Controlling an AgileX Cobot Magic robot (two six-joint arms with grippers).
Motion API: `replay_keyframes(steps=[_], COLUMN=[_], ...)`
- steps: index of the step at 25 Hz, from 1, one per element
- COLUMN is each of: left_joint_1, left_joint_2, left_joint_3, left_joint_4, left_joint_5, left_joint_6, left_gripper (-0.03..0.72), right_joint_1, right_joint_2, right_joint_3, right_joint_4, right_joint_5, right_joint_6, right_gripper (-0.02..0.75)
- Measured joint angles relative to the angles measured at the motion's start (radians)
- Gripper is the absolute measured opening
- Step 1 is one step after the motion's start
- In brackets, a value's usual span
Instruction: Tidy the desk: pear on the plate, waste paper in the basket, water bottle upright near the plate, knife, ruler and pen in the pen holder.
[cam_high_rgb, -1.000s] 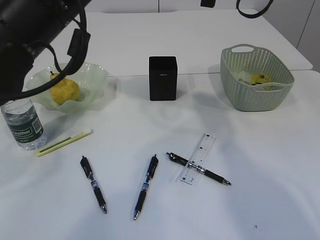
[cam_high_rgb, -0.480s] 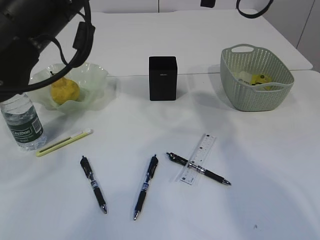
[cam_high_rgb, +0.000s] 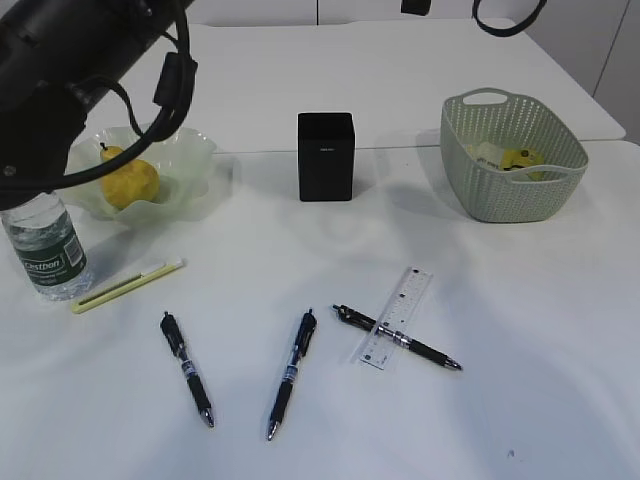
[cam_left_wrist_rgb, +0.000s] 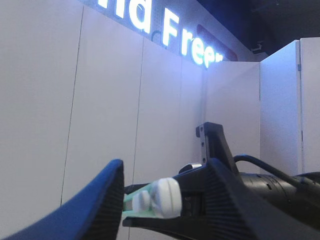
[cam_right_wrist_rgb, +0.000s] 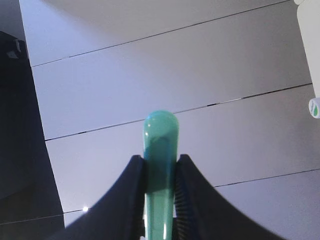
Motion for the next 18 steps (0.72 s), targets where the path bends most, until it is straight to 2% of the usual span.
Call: replay_keyframes(steps=[18], left_joint_1=[0.000], left_joint_2=[0.000], left_joint_3=[-0.020], left_joint_4=[-0.008], left_joint_5=[0.000], left_joint_6=[0.000], left_gripper=[0.370], right_joint_1=[0.000], right_joint_2=[0.000], right_joint_3=[0.000], right_joint_4=[0.000], right_joint_5=[0.005], right_joint_6=[0.000], right_gripper=[0.165])
